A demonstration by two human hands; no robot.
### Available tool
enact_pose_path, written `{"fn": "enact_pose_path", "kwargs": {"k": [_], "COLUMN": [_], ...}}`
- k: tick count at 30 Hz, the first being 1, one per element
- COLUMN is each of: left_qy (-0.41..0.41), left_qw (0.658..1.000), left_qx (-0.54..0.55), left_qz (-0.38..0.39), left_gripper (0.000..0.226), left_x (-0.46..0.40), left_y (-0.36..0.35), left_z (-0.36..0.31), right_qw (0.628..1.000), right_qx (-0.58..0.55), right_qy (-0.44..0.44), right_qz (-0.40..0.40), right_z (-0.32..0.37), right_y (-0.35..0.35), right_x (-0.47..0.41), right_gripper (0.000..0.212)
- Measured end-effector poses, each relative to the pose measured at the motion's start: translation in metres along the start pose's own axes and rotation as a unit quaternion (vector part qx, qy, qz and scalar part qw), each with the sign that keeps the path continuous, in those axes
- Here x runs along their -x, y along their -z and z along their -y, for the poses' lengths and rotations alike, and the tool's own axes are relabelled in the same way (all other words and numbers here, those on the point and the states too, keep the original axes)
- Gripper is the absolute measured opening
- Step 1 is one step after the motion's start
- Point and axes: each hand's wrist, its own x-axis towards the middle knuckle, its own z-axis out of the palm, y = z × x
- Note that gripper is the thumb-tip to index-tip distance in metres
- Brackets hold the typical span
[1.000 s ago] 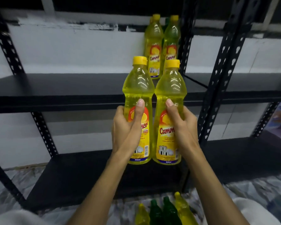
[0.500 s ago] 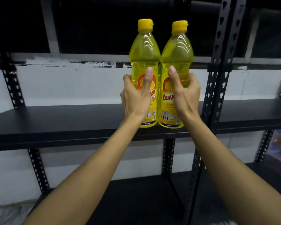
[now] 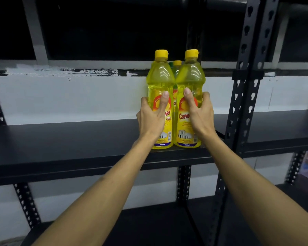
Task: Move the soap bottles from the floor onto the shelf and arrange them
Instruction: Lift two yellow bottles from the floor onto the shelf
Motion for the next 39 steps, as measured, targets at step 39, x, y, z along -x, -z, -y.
{"fn": "enact_pose_path", "kwargs": {"k": [39], "left_qy": [0.023], "left_qw": [0.991], "left_qx": [0.094], "left_qz": [0.095], "left_gripper": [0.069], "left_x": [-0.09], "left_y": [-0.046], "left_z": [0.079], "right_qw": [0.989], "right_qx": [-0.077], "right_qy": [0.002], "right_qz": [0.13], "right_z": [-0.088], "right_y": [-0.028], "right_x": [-0.103], "right_gripper": [0.05]}}
